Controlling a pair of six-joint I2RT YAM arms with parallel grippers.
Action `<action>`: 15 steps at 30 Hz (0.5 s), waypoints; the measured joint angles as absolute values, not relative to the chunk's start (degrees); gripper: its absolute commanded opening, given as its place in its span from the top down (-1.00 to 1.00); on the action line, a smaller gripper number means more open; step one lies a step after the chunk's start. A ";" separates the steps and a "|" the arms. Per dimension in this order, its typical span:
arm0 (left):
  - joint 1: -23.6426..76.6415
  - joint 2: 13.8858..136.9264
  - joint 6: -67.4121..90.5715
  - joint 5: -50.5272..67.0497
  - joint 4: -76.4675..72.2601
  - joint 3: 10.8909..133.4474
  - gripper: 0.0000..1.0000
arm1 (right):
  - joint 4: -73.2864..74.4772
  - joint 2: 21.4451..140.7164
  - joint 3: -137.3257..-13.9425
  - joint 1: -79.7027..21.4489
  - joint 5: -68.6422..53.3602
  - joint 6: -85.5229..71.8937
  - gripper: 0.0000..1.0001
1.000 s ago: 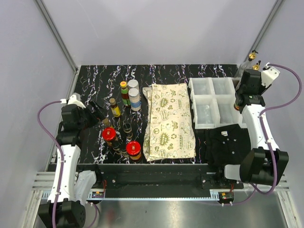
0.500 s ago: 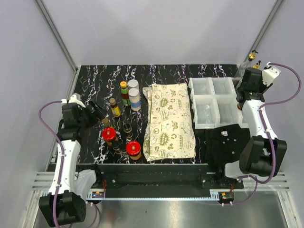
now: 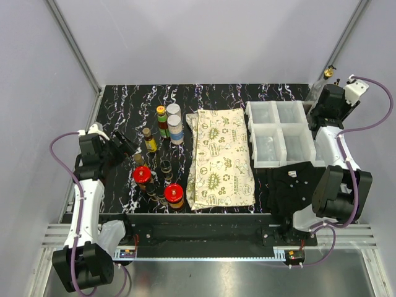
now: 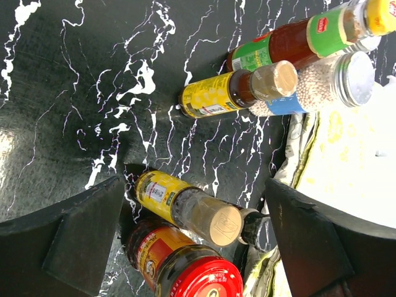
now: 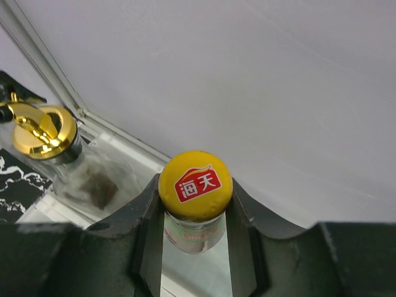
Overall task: Organize the condiment bottles
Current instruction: Place the bottle in the storage box.
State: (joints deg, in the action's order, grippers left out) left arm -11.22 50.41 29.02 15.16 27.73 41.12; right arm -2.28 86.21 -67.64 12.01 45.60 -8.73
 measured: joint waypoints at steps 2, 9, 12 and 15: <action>-11.51 50.68 29.02 15.25 27.70 41.12 -0.98 | -4.32 86.67 -67.48 12.21 45.60 -8.36 1.00; -12.16 50.76 29.02 15.22 27.68 41.12 -0.98 | -9.17 89.76 -65.95 12.43 45.54 -7.75 1.00; -12.43 50.92 29.02 15.22 27.70 41.12 -0.98 | -9.74 90.74 -64.66 12.43 45.36 -7.84 1.00; -12.51 51.37 29.02 15.22 27.70 41.12 -0.98 | -9.85 91.07 -63.33 12.43 45.30 -8.19 1.00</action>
State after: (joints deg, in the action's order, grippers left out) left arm -12.51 51.37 29.02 15.22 27.70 41.12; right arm -9.85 91.07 -63.33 12.43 45.30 -8.19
